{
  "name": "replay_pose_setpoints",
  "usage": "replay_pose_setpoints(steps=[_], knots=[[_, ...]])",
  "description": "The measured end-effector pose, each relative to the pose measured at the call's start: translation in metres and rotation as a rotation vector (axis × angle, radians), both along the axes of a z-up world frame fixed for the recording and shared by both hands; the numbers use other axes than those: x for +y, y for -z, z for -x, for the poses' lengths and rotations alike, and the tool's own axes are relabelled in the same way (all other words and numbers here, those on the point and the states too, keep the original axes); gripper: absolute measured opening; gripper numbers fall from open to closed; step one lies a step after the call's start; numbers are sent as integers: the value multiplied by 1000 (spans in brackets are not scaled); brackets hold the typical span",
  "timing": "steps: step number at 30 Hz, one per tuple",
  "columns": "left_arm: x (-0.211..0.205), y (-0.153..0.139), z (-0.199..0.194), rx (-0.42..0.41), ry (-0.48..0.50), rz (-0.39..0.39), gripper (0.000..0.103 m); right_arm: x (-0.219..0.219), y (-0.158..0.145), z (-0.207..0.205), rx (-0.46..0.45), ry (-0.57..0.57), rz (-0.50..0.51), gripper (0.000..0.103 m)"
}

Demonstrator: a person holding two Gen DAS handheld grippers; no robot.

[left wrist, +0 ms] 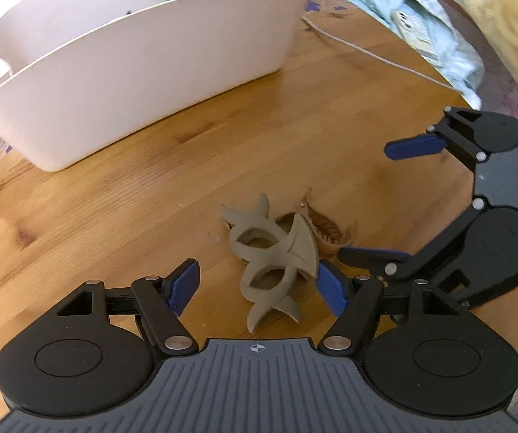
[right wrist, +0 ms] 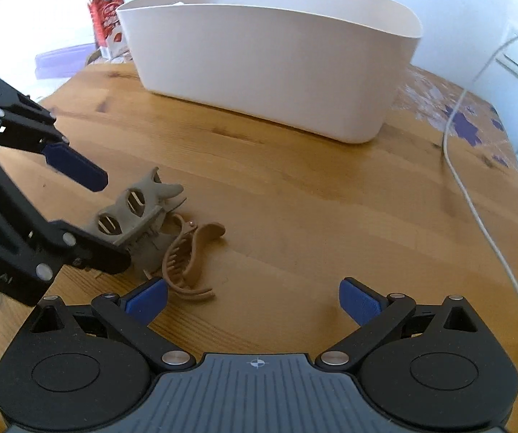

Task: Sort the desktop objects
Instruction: 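Move both grippers to the grey and brown claw clips on the table, then grasp the grey claw clip with the left gripper while the right grasps the brown clip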

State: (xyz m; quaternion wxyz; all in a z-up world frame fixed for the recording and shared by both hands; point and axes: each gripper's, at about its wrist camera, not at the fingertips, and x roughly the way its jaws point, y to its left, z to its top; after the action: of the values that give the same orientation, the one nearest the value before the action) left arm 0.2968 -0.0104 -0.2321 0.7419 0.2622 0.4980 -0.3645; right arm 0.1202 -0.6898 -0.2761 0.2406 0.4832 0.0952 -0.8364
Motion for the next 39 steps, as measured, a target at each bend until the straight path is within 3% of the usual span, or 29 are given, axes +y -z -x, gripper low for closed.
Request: replay_pose_setpoints(steps=[7,14,22,27,29,32,34,39], knots=[[3,5,-15,-15,-96,-37,72,-1,5,11,-8,18,-30,103],[9,-4,-30,-42,-152,9,72,-7,1,15,-9,7,14,103],[1,1,-46,-20,-190,-4,72,-28,5,20,-16,30,14,103],[3,6,-51,-20,-212,-29,72,-32,7,25,-11,55,14,96],[6,7,-54,-8,-243,-15,73,-33,8,26,10,56,12,90],[9,7,-55,-26,-286,-1,73,-31,8,24,29,55,-3,72],[8,7,-56,-36,-294,4,71,-29,7,24,39,60,-6,55],[8,3,-57,-31,-289,11,51,-26,4,21,40,51,-16,26]])
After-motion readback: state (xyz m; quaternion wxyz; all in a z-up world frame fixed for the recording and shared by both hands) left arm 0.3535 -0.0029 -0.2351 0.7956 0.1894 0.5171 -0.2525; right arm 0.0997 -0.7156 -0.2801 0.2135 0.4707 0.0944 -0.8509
